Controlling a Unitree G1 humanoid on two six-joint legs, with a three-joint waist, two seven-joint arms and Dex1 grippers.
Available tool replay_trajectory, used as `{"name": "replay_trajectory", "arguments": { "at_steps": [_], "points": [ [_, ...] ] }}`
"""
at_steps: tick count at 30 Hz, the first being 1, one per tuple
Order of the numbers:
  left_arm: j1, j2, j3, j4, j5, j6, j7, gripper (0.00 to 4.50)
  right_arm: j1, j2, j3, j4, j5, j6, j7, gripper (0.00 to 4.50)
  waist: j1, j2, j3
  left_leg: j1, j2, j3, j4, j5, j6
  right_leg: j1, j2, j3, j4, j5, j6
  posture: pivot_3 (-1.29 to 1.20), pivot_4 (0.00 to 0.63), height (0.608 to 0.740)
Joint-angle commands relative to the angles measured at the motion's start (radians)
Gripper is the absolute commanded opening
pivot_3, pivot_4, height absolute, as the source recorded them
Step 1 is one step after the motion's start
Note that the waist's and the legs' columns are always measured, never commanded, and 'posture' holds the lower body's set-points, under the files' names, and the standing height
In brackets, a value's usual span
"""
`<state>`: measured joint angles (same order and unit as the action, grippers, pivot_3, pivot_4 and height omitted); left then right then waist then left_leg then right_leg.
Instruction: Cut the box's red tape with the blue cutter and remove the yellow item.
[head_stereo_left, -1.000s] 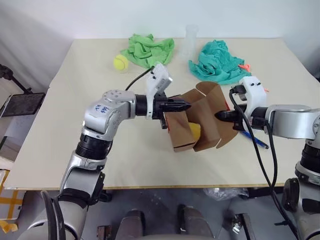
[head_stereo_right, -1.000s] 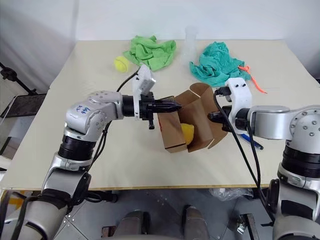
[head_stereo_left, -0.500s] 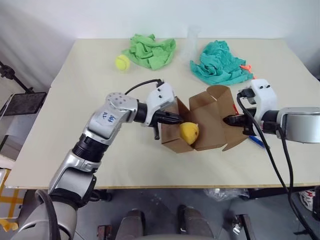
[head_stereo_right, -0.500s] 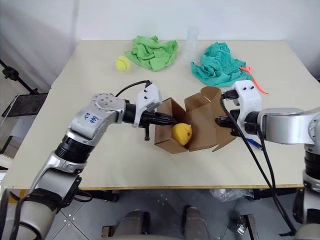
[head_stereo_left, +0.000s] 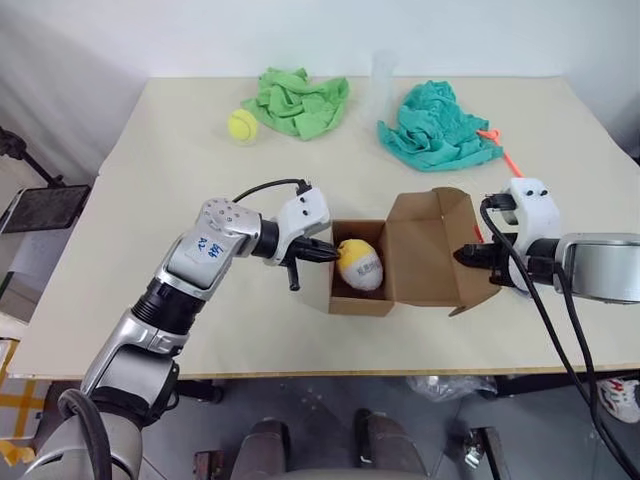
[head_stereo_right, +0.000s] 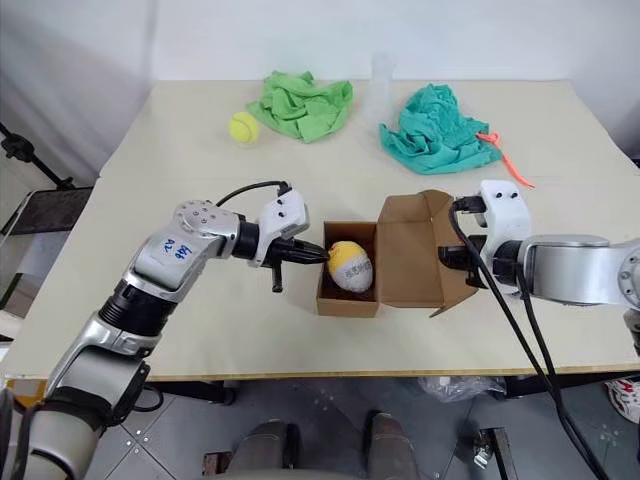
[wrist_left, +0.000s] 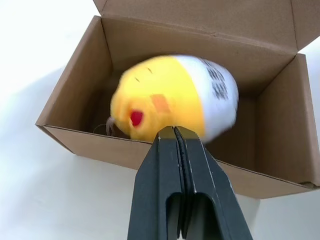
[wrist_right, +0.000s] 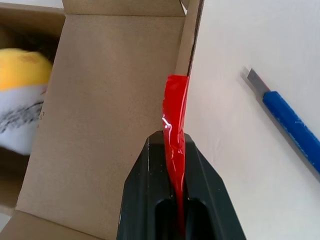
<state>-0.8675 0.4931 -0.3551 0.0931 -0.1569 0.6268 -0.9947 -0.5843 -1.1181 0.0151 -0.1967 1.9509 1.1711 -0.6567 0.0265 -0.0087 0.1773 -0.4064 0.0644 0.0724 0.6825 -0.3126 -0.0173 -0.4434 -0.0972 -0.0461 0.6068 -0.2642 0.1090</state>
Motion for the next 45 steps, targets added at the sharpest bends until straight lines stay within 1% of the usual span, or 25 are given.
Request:
{"name": "replay_trajectory", "arguments": {
  "at_steps": [1, 5, 7, 9, 10, 13, 14, 17, 23, 24, 26, 31, 35, 37, 38, 40, 42, 45],
  "points": [
    [0.021, -0.003, -0.011, 0.018, 0.023, -0.012, 0.001, 0.00, 0.025, 0.012, 0.007, -0.030, -0.040, -0.021, 0.041, 0.01, 0.000, 0.000, 0.000, 0.000, 0.000, 0.000, 0.000, 0.000, 0.000, 0.000, 0.000, 0.000, 0.000, 0.000, 0.000, 0.00, 0.150, 0.740],
    [0.031, 0.000, -0.019, 0.025, 0.037, -0.021, -0.005, 0.00, 0.078, 0.043, 0.011, -0.043, -0.210, -0.026, 0.122, 0.01, 0.000, 0.000, 0.000, 0.000, 0.000, 0.000, 0.000, 0.000, 0.000, 0.000, 0.000, 0.000, 0.000, 0.000, 0.000, 0.00, 0.150, 0.740],
    [0.032, 0.002, -0.017, 0.027, 0.039, -0.022, -0.006, 0.00, 0.087, 0.048, 0.013, -0.067, -0.316, -0.024, 0.186, 0.01, 0.002, 0.000, 0.000, 0.000, 0.000, 0.000, 0.000, 0.000, 0.000, 0.000, 0.000, 0.000, 0.001, 0.000, 0.000, 0.00, 0.150, 0.740],
    [0.033, 0.004, -0.013, 0.030, 0.039, -0.019, -0.007, 0.00, 0.094, 0.060, 0.002, -0.084, -0.386, -0.034, 0.236, 0.01, 0.003, 0.000, 0.000, 0.000, 0.000, 0.000, 0.001, 0.000, 0.000, 0.000, 0.000, 0.000, 0.001, 0.000, 0.000, 0.00, 0.150, 0.740],
    [0.034, 0.006, -0.010, 0.032, 0.039, -0.017, -0.007, 0.00, 0.099, 0.068, -0.013, -0.087, -0.395, -0.039, 0.252, 0.21, 0.003, 0.000, 0.000, 0.000, 0.000, 0.000, 0.001, 0.000, 0.000, 0.000, 0.000, 0.000, 0.001, 0.000, 0.000, 0.00, 0.150, 0.740],
    [0.034, 0.007, 0.004, 0.049, 0.038, -0.011, -0.001, 0.00, 0.096, 0.073, -0.060, -0.105, -0.440, -0.052, 0.323, 0.92, 0.001, 0.000, 0.000, 0.000, 0.000, 0.000, 0.001, 0.000, 0.000, 0.000, 0.000, 0.000, 0.001, 0.000, 0.000, 0.00, 0.150, 0.740],
    [0.032, 0.006, 0.006, 0.055, 0.040, -0.012, -0.001, 0.00, 0.095, 0.073, -0.073, -0.108, -0.459, -0.055, 0.345, 1.34, 0.001, 0.000, 0.000, 0.001, 0.000, 0.000, 0.001, 0.000, 0.000, 0.000, 0.000, 0.000, 0.001, 0.000, 0.000, 0.00, 0.150, 0.740],
    [0.027, 0.003, 0.008, 0.067, 0.044, -0.012, -0.002, 0.00, 0.106, 0.065, -0.109, -0.110, -0.519, -0.055, 0.418, 2.38, -0.001, 0.000, 0.000, 0.002, 0.000, 0.000, 0.001, 0.001, 0.001, 0.001, 0.000, 0.000, 0.003, 0.000, 0.000, 0.00, 0.150, 0.740],
    [0.002, -0.004, 0.002, 0.096, 0.050, 0.007, -0.004, 0.00, 0.144, 0.000, -0.190, -0.100, -0.709, -0.083, 0.655, 4.34, 0.000, 0.000, 0.000, 0.003, 0.000, 0.000, 0.001, 0.003, 0.002, 0.001, 0.000, 0.000, 0.005, 0.002, -0.002, 0.00, 0.150, 0.740],
    [-0.001, -0.004, 0.002, 0.098, 0.051, 0.006, -0.005, 0.18, 0.148, -0.010, -0.205, -0.097, -0.733, -0.090, 0.693, 4.49, 0.000, 0.000, 0.000, 0.003, 0.000, 0.000, 0.001, 0.004, 0.002, 0.001, 0.000, 0.000, 0.005, 0.002, -0.002, 0.00, 0.150, 0.740],
    [-0.009, -0.004, 0.003, 0.106, 0.051, 0.007, -0.007, 0.55, 0.157, -0.033, -0.235, -0.091, -0.786, -0.108, 0.771, 4.50, 0.000, 0.000, 0.000, 0.003, 0.000, 0.000, 0.001, 0.004, 0.003, 0.001, 0.000, 0.000, 0.005, 0.002, -0.003, 0.00, 0.150, 0.740],
    [-0.044, -0.010, 0.011, 0.145, 0.051, 0.049, -0.004, 1.84, 0.170, -0.078, -0.309, -0.062, -0.892, -0.140, 0.932, 4.50, 0.000, 0.000, 0.000, 0.003, 0.000, 0.000, 0.001, 0.006, 0.003, 0.001, 0.000, 0.000, 0.005, 0.004, -0.004, 0.00, 0.150, 0.740],
    [-0.081, -0.026, 0.039, 0.168, 0.034, 0.061, 0.003, 3.01, 0.161, -0.097, -0.345, -0.031, -0.965, -0.151, 1.018, 4.50, 0.000, 0.000, 0.000, 0.003, 0.000, 0.000, 0.001, 0.008, 0.002, 0.001, 0.000, 0.001, 0.005, 0.007, -0.005, 0.00, 0.150, 0.740],
    [-0.100, -0.037, 0.065, 0.171, 0.011, 0.078, 0.002, 3.66, 0.156, -0.094, -0.357, -0.032, -0.990, -0.149, 1.047, 4.50, -0.001, 0.000, 0.000, 0.003, 0.000, 0.000, 0.001, 0.009, 0.002, 0.001, 0.000, 0.001, 0.005, 0.008, -0.005, 0.00, 0.150, 0.740],
    [-0.105, -0.042, 0.075, 0.171, 0.003, 0.085, 0.001, 3.87, 0.154, -0.092, -0.361, -0.034, -1.000, -0.147, 1.058, 4.50, -0.001, 0.000, 0.000, 0.003, 0.000, 0.000, 0.001, 0.009, 0.002, 0.001, 0.000, 0.001, 0.005, 0.008, -0.005, 0.00, 0.150, 0.740],
    [-0.122, -0.052, 0.101, 0.164, -0.022, 0.111, -0.007, 4.47, 0.146, -0.083, -0.369, -0.038, -1.014, -0.140, 1.072, 4.50, -0.001, 0.000, 0.000, 0.003, 0.000, 0.000, 0.001, 0.009, 0.002, 0.001, 0.000, 0.001, 0.005, 0.008, -0.005, 0.00, 0.150, 0.740],
    [-0.141, -0.060, 0.118, 0.151, -0.045, 0.135, -0.018, 4.47, 0.140, -0.076, -0.372, -0.042, -1.026, -0.135, 1.081, 4.50, -0.001, 0.000, 0.000, 0.002, 0.000, 0.000, 0.001, 0.009, 0.002, 0.000, 0.000, 0.001, 0.005, 0.008, -0.005, 0.00, 0.150, 0.740],
    [-0.151, -0.057, 0.109, 0.134, -0.051, 0.142, -0.031, 4.47, 0.136, -0.066, -0.374, -0.049, -1.041, -0.127, 1.089, 4.50, -0.002, 0.000, 0.000, 0.001, 0.000, 0.000, 0.001, 0.009, 0.002, 0.000, 0.000, 0.001, 0.004, 0.008, -0.005, 0.00, 0.150, 0.740]
  ]
}}
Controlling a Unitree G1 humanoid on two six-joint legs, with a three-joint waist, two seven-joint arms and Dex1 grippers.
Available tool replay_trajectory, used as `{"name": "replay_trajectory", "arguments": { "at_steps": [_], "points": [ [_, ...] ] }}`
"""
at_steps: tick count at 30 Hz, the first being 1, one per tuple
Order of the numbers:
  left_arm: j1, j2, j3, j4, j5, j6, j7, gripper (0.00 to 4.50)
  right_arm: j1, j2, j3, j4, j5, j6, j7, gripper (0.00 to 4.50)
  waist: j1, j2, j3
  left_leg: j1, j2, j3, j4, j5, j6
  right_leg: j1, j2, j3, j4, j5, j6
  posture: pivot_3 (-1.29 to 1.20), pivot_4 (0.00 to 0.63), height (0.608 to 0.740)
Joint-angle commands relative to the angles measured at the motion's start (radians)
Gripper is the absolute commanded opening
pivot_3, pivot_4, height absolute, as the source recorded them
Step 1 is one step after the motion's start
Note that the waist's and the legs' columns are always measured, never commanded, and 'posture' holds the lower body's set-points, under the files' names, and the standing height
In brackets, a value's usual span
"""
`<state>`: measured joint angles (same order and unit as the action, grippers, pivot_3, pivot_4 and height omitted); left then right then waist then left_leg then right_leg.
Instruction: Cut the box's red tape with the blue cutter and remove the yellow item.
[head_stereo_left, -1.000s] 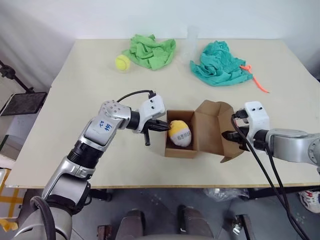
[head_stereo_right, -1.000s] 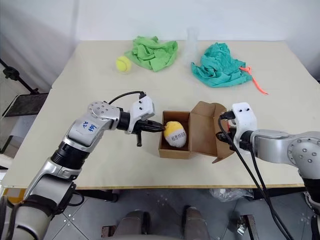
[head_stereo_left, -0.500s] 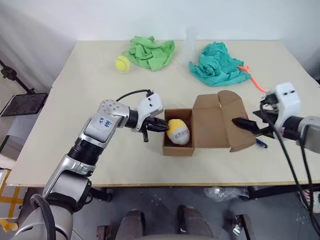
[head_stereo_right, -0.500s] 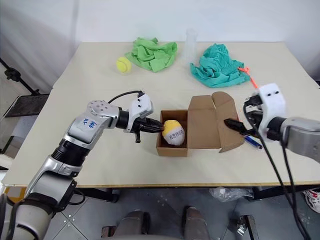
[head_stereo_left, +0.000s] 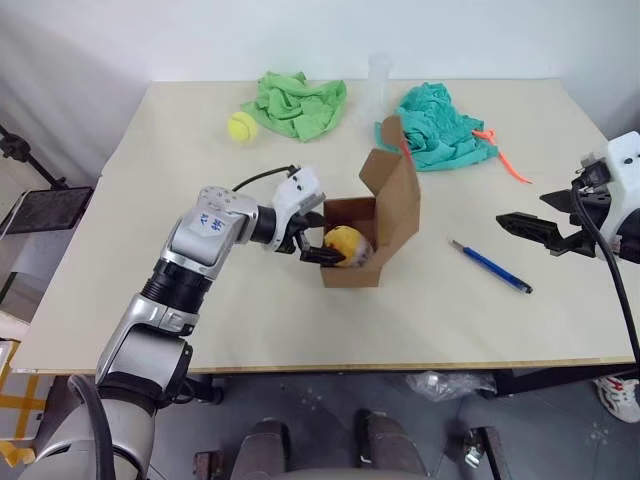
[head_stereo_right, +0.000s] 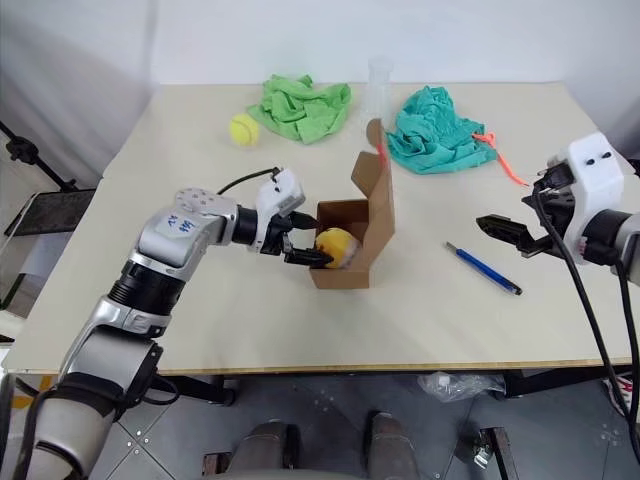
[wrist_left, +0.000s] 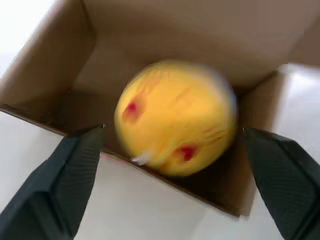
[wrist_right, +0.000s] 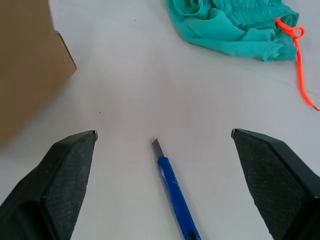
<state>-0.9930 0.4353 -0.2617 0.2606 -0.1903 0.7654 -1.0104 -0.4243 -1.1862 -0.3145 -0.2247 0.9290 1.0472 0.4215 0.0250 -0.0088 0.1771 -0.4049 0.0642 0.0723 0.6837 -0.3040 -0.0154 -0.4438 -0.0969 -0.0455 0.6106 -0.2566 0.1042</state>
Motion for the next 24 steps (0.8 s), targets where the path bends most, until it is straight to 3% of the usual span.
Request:
{"name": "replay_trajectory", "arguments": {
  "at_steps": [1, 7, 13, 24],
  "points": [
    [-0.025, 0.003, 0.008, -0.038, -0.012, -0.003, -0.017, 4.47, -0.025, 0.005, -0.047, -0.025, -0.023, 0.000, 0.013, 4.50, 0.000, 0.000, 0.000, 0.000, 0.000, 0.000, 0.000, 0.000, 0.000, 0.000, 0.000, 0.000, 0.000, 0.000, 0.000, 0.00, 0.150, 0.740],
    [-0.012, 0.012, -0.050, -0.061, 0.025, -0.033, -0.031, 4.47, -0.023, 0.018, -0.071, -0.054, -0.032, 0.021, 0.020, 4.50, 0.001, 0.000, 0.000, 0.000, 0.000, 0.000, 0.000, 0.000, 0.000, 0.000, 0.000, 0.000, 0.000, 0.000, 0.000, 0.00, 0.150, 0.740],
    [-0.021, 0.021, -0.029, -0.071, 0.017, -0.051, -0.029, 4.47, 0.005, 0.042, -0.147, -0.146, 0.028, 0.039, 0.064, 4.50, 0.001, 0.000, 0.000, 0.000, 0.000, 0.000, 0.000, 0.000, 0.000, 0.000, 0.000, 0.000, -0.001, 0.000, 0.000, 0.00, 0.150, 0.740],
    [-0.034, -0.005, -0.096, 0.036, 0.069, -0.191, -0.084, 4.47, 0.043, 0.098, -0.221, -0.291, 0.108, -0.023, 0.168, 4.50, 0.001, 0.000, 0.000, 0.000, 0.000, 0.000, 0.000, 0.000, 0.000, 0.000, 0.000, 0.000, 0.000, 0.000, 0.000, 0.00, 0.150, 0.740]
  ]
}}
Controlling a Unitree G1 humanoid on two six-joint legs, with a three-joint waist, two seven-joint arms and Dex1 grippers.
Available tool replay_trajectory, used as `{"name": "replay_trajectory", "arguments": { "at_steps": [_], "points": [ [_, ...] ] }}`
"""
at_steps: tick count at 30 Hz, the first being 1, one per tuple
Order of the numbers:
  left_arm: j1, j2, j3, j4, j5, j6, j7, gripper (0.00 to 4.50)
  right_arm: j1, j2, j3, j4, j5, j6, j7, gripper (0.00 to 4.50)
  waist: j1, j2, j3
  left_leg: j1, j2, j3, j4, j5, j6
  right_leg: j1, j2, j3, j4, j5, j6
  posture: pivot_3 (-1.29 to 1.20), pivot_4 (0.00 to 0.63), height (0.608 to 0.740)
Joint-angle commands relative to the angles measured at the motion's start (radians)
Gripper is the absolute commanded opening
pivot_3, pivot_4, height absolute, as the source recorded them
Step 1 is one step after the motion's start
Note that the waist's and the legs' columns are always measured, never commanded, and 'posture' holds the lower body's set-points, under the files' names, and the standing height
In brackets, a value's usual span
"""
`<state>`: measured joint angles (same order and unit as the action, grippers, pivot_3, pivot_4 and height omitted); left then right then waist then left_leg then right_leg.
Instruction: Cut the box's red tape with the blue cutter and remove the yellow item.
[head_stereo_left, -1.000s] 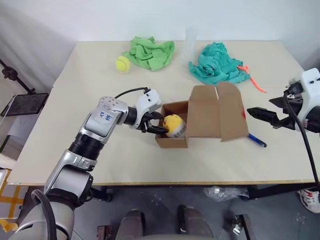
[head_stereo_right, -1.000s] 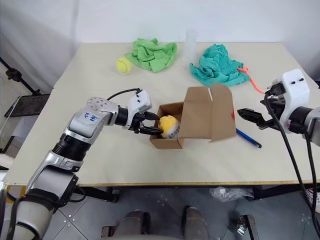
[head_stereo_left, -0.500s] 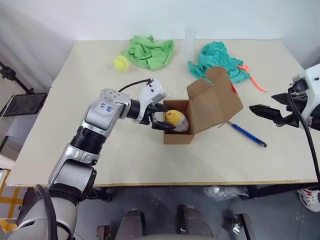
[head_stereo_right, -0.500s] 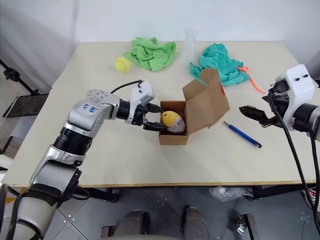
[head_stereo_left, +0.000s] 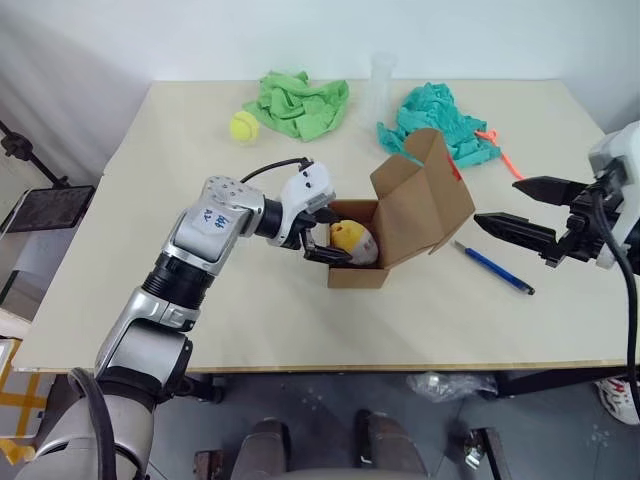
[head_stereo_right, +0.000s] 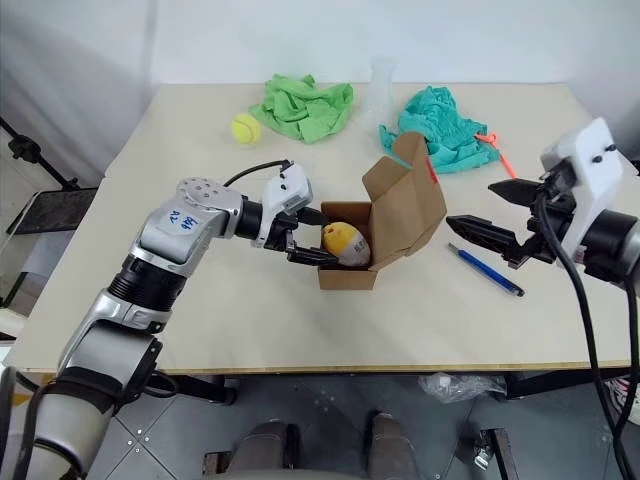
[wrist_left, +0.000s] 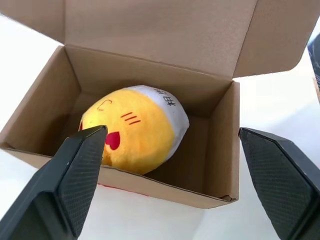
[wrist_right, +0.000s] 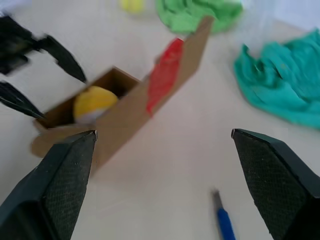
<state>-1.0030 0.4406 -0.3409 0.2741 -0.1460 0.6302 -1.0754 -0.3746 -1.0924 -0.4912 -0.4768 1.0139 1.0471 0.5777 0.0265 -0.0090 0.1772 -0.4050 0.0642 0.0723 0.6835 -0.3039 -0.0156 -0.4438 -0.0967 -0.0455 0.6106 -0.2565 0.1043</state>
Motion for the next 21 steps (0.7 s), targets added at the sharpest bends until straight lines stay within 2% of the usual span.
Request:
{"name": "replay_trajectory", "arguments": {
  "at_steps": [1, 9, 13, 21],
  "points": [
    [-0.025, -0.016, -0.025, 0.039, 0.033, -0.074, -0.024, 4.47, -0.005, 0.006, -0.043, -0.042, 0.023, -0.024, 0.009, 4.50, 0.000, 0.000, 0.000, 0.000, 0.000, 0.000, 0.000, 0.000, 0.000, 0.000, 0.000, 0.000, 0.000, 0.000, 0.000, 0.00, 0.150, 0.740],
    [-0.076, -0.091, -0.065, 0.237, 0.120, -0.237, -0.032, 4.47, 0.020, 0.016, -0.063, -0.088, 0.027, -0.022, -0.025, 4.50, 0.004, 0.000, 0.000, 0.000, 0.000, 0.000, 0.000, 0.000, 0.000, 0.000, 0.000, 0.000, 0.000, 0.000, 0.000, 0.00, 0.150, 0.740],
    [-0.107, -0.125, -0.064, 0.309, 0.150, -0.291, -0.030, 3.62, 0.030, 0.010, -0.094, -0.119, 0.049, -0.011, -0.044, 4.50, 0.003, 0.000, 0.000, 0.000, 0.000, 0.000, 0.000, 0.000, 0.000, 0.000, 0.000, 0.000, 0.000, 0.000, 0.000, 0.00, 0.150, 0.740],
    [-0.142, -0.160, -0.049, 0.391, 0.180, -0.359, -0.043, 1.14, 0.079, 0.004, -0.152, -0.155, 0.082, 0.003, -0.075, 4.50, 0.004, 0.000, 0.000, 0.000, 0.000, 0.000, 0.000, 0.000, 0.000, 0.000, 0.000, 0.000, 0.000, 0.000, 0.000, 0.00, 0.150, 0.740]
  ]
}}
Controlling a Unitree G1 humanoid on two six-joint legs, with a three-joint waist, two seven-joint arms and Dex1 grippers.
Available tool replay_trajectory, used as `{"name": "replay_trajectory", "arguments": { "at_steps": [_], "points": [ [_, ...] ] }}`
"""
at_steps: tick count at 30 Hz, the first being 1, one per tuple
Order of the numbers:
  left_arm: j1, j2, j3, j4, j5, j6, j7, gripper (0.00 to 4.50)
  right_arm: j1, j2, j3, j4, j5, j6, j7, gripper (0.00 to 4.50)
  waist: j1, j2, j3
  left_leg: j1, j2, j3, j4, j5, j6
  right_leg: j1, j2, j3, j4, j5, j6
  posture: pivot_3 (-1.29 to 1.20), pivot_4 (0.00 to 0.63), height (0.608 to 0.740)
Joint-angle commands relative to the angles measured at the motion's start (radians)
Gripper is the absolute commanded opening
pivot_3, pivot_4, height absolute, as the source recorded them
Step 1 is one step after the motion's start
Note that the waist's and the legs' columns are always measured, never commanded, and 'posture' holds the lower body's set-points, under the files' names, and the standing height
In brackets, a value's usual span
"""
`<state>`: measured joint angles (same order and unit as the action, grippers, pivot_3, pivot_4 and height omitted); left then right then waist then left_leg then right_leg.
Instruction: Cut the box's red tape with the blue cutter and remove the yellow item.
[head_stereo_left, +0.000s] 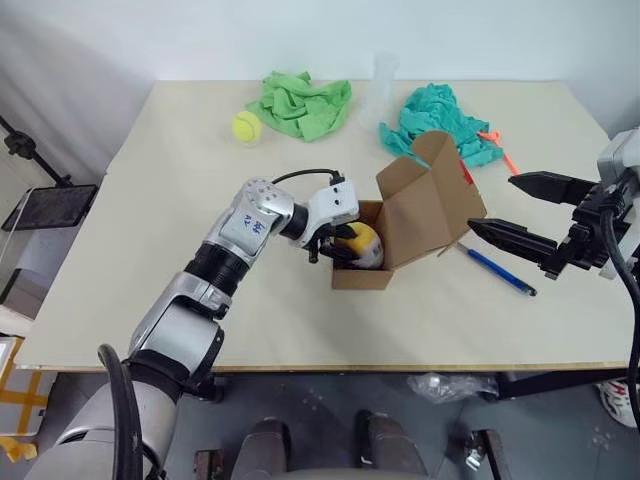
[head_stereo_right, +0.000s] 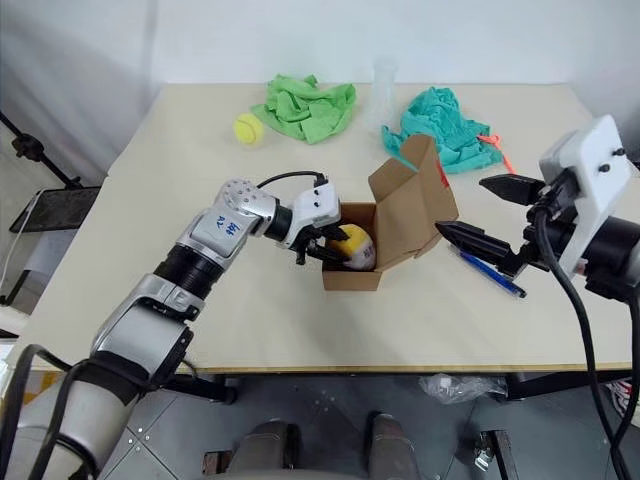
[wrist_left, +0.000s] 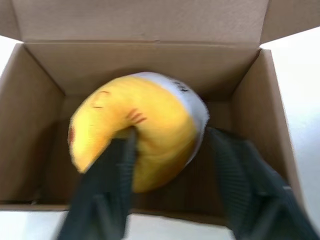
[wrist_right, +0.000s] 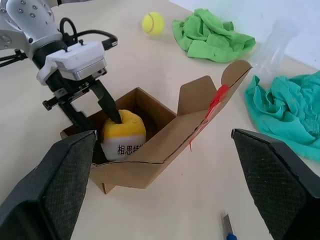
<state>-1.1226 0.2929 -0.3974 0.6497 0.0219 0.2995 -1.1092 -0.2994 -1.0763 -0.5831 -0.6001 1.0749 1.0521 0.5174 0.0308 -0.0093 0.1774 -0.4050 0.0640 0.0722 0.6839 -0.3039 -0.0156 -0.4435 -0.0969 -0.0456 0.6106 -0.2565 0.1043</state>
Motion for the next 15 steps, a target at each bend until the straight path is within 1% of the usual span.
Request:
{"name": "replay_trajectory", "arguments": {
  "at_steps": [1, 4, 15],
  "points": [
    [-0.024, -0.015, 0.010, 0.020, 0.014, -0.035, -0.009, 0.84, 0.009, -0.014, -0.064, -0.035, 0.024, -0.001, -0.019, 4.50, 0.000, 0.000, 0.000, 0.000, 0.000, 0.000, 0.000, 0.000, 0.000, 0.000, 0.000, 0.000, 0.000, 0.000, 0.000, 0.00, 0.150, 0.740],
    [-0.027, -0.016, 0.020, 0.024, 0.016, -0.045, -0.015, 0.03, 0.017, -0.019, -0.075, -0.038, 0.034, -0.002, -0.025, 4.50, -0.002, 0.000, 0.000, 0.000, 0.000, 0.000, 0.000, 0.000, 0.000, 0.000, 0.000, 0.000, 0.000, 0.000, 0.000, 0.00, 0.150, 0.740],
    [-0.062, 0.015, 0.137, -0.092, -0.079, 0.052, -0.075, 0.03, 0.038, -0.039, -0.091, -0.037, 0.045, -0.013, -0.018, 4.50, -0.003, 0.000, 0.000, 0.000, 0.000, 0.000, 0.000, 0.000, 0.000, 0.000, 0.000, 0.000, 0.000, 0.000, 0.000, 0.00, 0.150, 0.740]
  ]
}}
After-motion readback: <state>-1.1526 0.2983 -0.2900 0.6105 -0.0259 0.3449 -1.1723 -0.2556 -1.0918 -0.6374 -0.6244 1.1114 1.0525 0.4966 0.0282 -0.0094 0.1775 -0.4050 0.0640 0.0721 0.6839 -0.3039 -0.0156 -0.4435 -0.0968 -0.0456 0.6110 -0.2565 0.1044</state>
